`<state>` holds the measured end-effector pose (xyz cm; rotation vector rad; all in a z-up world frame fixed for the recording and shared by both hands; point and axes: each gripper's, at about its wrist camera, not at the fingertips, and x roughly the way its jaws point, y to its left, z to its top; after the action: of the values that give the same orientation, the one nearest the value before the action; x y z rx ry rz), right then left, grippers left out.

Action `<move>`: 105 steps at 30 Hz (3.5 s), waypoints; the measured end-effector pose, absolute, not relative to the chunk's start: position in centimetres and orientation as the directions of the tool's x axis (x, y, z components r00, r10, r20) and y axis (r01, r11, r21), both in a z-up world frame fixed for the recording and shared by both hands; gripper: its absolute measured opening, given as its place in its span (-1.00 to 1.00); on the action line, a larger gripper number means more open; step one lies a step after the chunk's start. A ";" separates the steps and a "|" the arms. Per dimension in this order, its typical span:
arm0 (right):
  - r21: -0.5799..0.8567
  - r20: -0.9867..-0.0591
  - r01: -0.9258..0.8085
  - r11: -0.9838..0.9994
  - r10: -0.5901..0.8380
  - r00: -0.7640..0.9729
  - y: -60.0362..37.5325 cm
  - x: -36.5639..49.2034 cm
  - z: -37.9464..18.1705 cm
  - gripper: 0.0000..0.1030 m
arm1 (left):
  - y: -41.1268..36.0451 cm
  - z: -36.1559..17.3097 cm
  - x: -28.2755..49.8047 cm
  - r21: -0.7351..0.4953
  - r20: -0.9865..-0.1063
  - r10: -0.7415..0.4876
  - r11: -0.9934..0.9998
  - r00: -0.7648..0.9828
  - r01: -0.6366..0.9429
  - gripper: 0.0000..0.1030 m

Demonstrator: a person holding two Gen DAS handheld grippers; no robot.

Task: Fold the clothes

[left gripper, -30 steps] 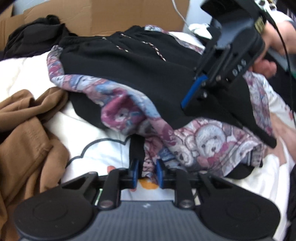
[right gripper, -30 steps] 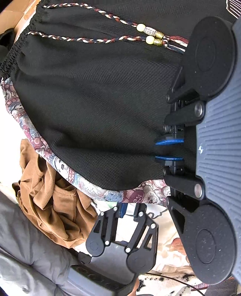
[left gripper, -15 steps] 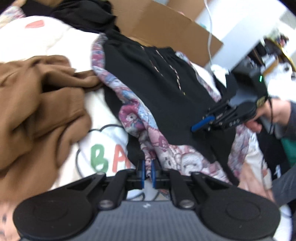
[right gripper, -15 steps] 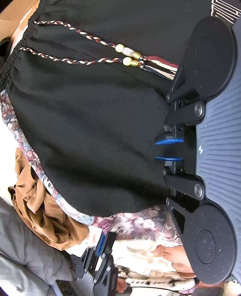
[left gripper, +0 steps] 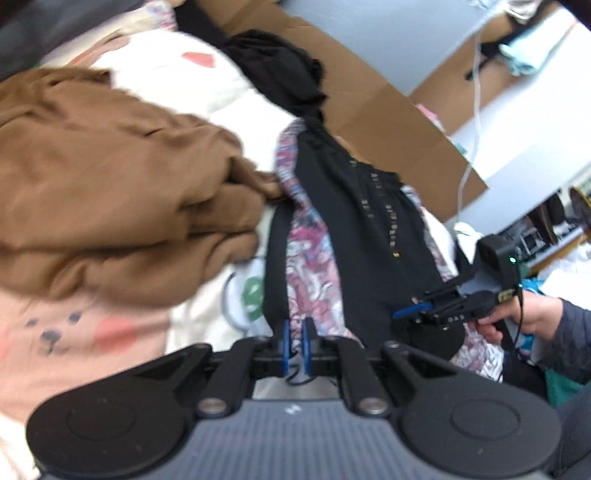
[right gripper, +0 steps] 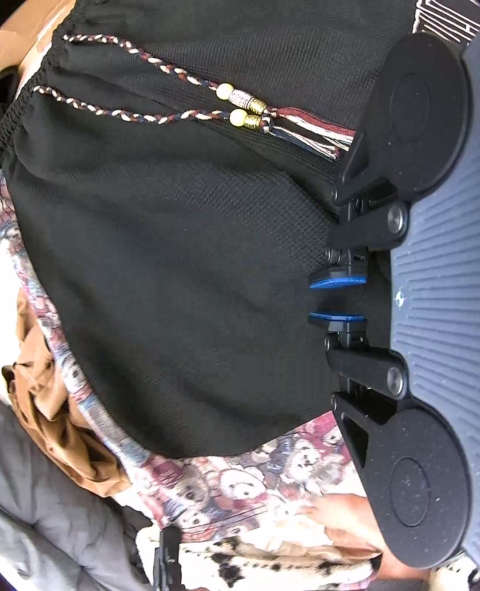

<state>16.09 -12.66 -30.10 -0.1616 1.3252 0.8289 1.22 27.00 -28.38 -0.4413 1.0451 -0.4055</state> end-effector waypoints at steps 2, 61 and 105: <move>0.334 -0.904 -0.618 0.712 0.428 0.004 -12.5 16.0 -30.3 -0.68 | 27.6 -28.8 0.6 -0.519 -0.751 -0.503 0.850 0.429 0.089 -0.87; 0.608 -0.792 -0.447 0.656 0.537 -0.290 -15.9 9.8 -31.7 -0.82 | 25.8 -31.4 3.4 -0.390 -0.869 -0.405 0.914 0.286 0.109 -0.85; 0.460 -0.876 -0.513 0.724 0.464 -0.130 -16.9 17.4 -24.8 -0.01 | 22.4 -30.1 13.0 -0.278 -0.849 -0.338 0.940 0.406 0.200 -0.54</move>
<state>17.35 -16.89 -24.83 -0.0425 1.4801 0.8393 13.02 22.36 -30.07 -0.1397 1.1021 -0.3404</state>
